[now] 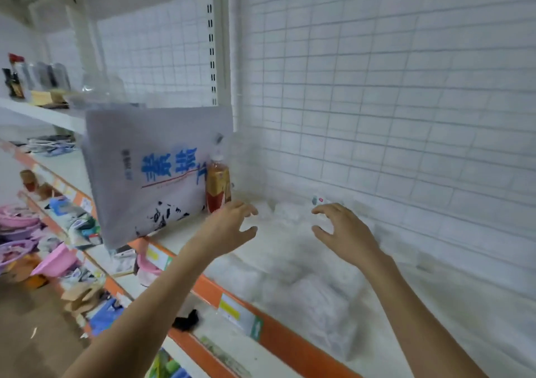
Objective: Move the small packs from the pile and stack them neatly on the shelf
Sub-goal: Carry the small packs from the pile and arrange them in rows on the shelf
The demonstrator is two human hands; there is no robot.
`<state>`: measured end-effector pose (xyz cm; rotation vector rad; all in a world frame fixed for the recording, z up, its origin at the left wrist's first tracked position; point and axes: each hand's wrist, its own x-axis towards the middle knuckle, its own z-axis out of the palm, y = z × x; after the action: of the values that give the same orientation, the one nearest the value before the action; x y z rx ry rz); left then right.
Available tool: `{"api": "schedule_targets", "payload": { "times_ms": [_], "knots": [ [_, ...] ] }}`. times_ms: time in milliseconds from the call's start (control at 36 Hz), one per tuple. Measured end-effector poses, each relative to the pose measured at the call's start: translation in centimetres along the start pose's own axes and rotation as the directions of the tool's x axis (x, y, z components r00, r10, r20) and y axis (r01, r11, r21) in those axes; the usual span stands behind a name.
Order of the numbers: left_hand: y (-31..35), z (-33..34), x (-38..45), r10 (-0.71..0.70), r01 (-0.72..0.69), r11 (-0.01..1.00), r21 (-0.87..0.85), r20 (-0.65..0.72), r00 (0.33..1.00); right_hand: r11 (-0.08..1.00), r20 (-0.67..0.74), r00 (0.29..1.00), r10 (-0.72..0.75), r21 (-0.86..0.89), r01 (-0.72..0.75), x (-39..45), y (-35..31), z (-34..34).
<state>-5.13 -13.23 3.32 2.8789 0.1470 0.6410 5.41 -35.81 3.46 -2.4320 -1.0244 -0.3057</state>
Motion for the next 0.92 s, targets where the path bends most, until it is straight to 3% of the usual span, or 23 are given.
{"api": "schedule_targets", "payload": {
  "times_ms": [194, 417, 556, 694, 917],
  "knots": [
    [0.7, 4.2, 10.6, 0.174, -0.172, 0.985, -0.028, 0.124, 0.977, 0.977, -0.047, 0.988, 0.144, -0.150, -0.150, 4.6, 5.7, -0.5],
    [2.4, 10.4, 16.5, 0.495, -0.499, 0.867, -0.022, 0.163, 0.853, 0.941, 0.089, 0.974, 0.208, -0.291, -0.174, 6.9, 7.6, 1.8],
    [2.2, 12.6, 18.2, 0.530, -0.504, 0.846, -0.171, 0.182, 0.828, 0.930, 0.012, 0.966, 0.260, -0.274, -0.247, 7.7, 7.3, 2.9],
    [2.0, 14.1, 19.4, 0.587, -0.548, 0.789, -0.278, 0.074, 0.806, 0.904, -0.064, 0.953, 0.297, -0.304, -0.303, 8.8, 6.8, 3.9],
    [2.0, 14.3, 19.3, 0.580, -0.545, 0.771, -0.330, 0.009, 0.815, 0.819, -0.196, 0.929, 0.314, -0.440, -0.369, 9.5, 5.7, 4.9]
  ]
}}
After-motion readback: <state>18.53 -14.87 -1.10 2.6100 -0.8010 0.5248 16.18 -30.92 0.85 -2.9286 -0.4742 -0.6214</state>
